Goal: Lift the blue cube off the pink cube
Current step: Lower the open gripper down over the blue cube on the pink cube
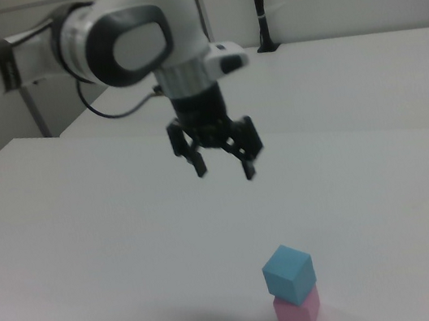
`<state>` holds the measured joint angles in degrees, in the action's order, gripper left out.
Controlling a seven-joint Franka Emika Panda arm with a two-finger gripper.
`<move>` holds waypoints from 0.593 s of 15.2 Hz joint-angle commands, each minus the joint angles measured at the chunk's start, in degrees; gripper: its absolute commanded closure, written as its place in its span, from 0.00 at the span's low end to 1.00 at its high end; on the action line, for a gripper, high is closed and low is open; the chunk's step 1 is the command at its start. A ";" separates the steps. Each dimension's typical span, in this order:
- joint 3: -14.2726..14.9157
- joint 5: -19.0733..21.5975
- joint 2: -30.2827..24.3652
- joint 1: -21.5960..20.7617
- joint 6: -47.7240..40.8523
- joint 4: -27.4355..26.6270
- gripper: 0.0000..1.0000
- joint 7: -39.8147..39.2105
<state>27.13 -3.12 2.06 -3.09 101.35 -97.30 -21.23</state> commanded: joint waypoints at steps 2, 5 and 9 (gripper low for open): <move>5.29 -0.49 1.71 -0.69 9.62 -8.06 0.00 -4.26; 6.79 -2.24 3.65 -0.52 13.95 -11.68 0.00 -4.26; 8.55 -2.86 6.72 -0.52 17.90 -13.96 0.00 -4.44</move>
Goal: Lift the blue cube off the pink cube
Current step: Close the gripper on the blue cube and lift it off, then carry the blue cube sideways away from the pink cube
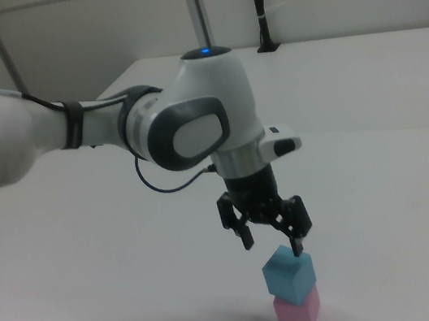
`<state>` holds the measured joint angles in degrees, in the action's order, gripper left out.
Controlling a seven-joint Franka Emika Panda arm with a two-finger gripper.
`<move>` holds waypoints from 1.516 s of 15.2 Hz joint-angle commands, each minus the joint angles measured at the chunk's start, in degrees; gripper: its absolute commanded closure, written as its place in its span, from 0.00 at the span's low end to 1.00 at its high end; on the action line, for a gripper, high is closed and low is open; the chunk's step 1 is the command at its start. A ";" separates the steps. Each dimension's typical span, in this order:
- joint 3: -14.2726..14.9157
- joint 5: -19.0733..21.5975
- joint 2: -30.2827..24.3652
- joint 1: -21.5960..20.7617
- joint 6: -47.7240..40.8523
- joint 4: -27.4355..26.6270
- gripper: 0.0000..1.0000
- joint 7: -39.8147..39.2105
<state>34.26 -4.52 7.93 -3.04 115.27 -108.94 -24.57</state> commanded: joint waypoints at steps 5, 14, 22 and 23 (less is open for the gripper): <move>1.51 -1.63 2.79 -0.57 7.52 -4.08 0.05 -0.92; -4.80 -0.67 -4.59 -4.25 -1.00 -4.00 0.95 3.11; -14.04 -0.67 -4.50 -16.03 -2.77 -10.58 0.90 11.38; -15.44 -0.75 -4.24 -16.47 -2.33 -11.98 0.89 13.04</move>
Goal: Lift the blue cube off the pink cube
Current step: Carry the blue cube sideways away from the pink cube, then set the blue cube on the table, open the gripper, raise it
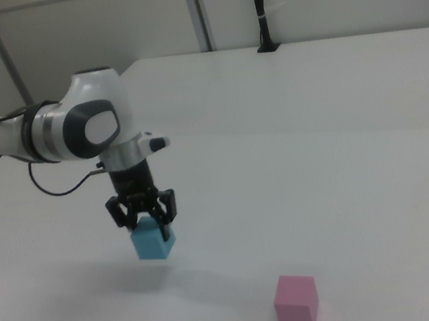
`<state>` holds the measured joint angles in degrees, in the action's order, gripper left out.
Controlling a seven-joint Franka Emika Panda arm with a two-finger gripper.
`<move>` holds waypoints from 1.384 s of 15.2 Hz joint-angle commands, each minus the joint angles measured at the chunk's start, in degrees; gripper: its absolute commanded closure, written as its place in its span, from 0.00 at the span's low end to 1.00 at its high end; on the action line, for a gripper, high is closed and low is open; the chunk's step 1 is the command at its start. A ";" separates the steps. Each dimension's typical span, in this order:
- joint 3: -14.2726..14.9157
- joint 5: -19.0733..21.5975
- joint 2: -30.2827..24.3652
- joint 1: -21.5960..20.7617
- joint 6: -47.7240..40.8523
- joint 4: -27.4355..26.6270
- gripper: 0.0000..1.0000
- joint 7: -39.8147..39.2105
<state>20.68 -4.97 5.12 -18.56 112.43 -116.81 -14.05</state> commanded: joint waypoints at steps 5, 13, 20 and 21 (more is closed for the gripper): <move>-6.88 -0.83 -0.55 -0.95 2.43 -8.88 0.80 5.43; -6.89 -0.83 -0.37 0.63 1.40 -8.44 0.00 5.43; -7.76 -0.13 -5.29 4.41 -12.82 7.17 0.00 9.29; -9.07 0.13 -5.29 5.37 -16.07 11.38 0.00 9.82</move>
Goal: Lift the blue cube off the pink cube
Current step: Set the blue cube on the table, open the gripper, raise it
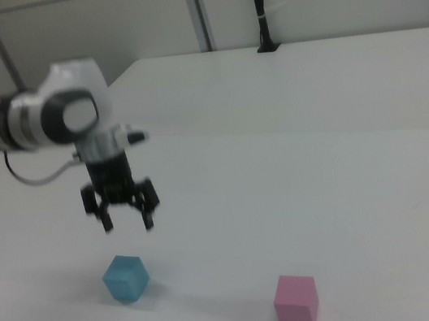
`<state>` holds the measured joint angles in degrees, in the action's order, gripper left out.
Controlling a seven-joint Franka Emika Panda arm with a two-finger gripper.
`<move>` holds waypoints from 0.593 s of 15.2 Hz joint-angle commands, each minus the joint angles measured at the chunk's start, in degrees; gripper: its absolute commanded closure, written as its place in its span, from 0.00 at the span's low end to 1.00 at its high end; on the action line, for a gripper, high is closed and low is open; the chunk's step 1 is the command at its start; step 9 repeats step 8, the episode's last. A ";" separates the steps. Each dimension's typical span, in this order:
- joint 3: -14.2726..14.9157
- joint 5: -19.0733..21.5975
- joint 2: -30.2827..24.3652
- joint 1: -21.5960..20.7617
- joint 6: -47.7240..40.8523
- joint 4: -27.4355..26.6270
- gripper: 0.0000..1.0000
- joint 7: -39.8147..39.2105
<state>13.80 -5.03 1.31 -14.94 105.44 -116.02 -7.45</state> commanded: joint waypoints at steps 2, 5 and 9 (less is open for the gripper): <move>-4.47 2.38 -1.74 4.91 -15.50 17.46 0.00 3.23; -6.24 3.53 -4.11 7.38 -19.57 22.24 0.00 3.31; -6.24 3.53 -4.56 8.26 -20.62 22.06 0.00 3.14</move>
